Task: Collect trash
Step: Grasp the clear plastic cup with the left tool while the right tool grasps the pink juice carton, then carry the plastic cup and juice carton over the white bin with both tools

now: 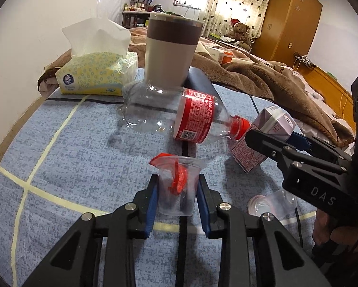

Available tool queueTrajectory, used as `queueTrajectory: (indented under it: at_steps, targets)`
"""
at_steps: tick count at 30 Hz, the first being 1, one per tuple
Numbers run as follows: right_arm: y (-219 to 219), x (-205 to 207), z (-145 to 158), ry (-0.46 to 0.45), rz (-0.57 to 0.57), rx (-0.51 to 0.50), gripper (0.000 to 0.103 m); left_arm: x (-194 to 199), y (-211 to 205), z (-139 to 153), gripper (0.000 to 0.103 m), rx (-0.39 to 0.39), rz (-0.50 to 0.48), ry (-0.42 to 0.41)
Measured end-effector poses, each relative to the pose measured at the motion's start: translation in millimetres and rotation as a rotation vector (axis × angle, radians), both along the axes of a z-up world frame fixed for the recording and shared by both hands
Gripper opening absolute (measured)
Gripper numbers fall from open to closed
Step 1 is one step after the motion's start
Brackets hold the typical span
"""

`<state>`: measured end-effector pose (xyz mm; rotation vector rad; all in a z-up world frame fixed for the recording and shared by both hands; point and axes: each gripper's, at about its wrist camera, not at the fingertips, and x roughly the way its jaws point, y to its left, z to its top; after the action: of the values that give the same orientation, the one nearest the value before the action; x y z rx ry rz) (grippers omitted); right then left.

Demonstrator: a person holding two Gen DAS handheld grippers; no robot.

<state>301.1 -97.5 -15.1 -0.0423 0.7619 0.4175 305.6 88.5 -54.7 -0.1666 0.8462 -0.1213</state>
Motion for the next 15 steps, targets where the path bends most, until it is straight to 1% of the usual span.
queueTrajectory:
  at_steps: [6, 15]
  targets:
    - [-6, -10, 11, -0.026, -0.012, 0.015, 0.059, -13, -4, 14, 0.032, 0.021, 0.001, -0.035]
    - [-20, -32, 33, -0.068, -0.04, 0.037, 0.059, -41, -10, 42, 0.032, 0.028, -0.002, -0.094]
